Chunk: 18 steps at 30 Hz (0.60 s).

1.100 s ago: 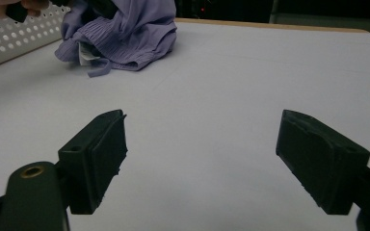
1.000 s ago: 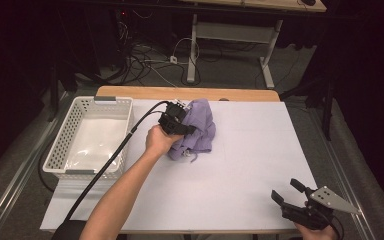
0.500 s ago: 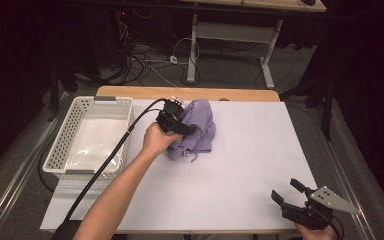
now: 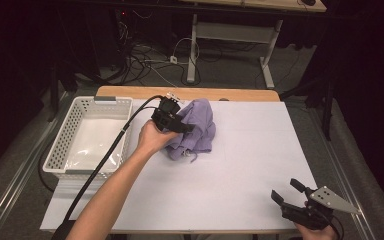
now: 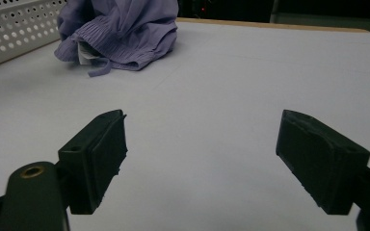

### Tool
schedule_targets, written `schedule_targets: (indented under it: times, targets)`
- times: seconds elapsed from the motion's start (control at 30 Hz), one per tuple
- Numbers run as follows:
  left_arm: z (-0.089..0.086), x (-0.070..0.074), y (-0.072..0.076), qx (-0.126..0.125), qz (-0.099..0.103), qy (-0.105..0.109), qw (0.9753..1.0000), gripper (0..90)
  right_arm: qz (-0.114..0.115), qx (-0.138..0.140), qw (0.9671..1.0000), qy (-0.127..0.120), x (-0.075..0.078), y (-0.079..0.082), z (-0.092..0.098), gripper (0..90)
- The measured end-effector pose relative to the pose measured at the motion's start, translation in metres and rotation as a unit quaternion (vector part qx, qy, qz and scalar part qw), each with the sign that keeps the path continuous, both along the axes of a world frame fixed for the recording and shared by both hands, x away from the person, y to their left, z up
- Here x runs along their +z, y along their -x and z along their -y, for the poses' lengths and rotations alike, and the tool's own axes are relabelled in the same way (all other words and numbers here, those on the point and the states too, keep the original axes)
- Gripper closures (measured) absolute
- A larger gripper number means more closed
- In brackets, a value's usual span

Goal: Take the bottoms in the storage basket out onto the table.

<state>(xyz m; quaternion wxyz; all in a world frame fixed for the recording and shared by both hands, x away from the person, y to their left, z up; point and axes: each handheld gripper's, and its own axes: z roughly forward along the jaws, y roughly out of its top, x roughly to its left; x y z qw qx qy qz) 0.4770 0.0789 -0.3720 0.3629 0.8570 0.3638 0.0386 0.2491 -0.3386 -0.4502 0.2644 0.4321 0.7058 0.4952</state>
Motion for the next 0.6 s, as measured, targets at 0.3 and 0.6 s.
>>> schedule_targets:
  times: [0.3,0.6]
  targets:
    - [-0.01,0.005,0.004,0.005,0.006,0.005,1.0,34.2,-0.001,0.0,1.0,-0.001,0.0,0.0,0.0,18.7]
    - [-0.02,0.012,0.011,0.005,0.013,0.004,0.9999,34.2,0.0,0.0,1.0,0.0,0.0,0.0,0.0,18.7]
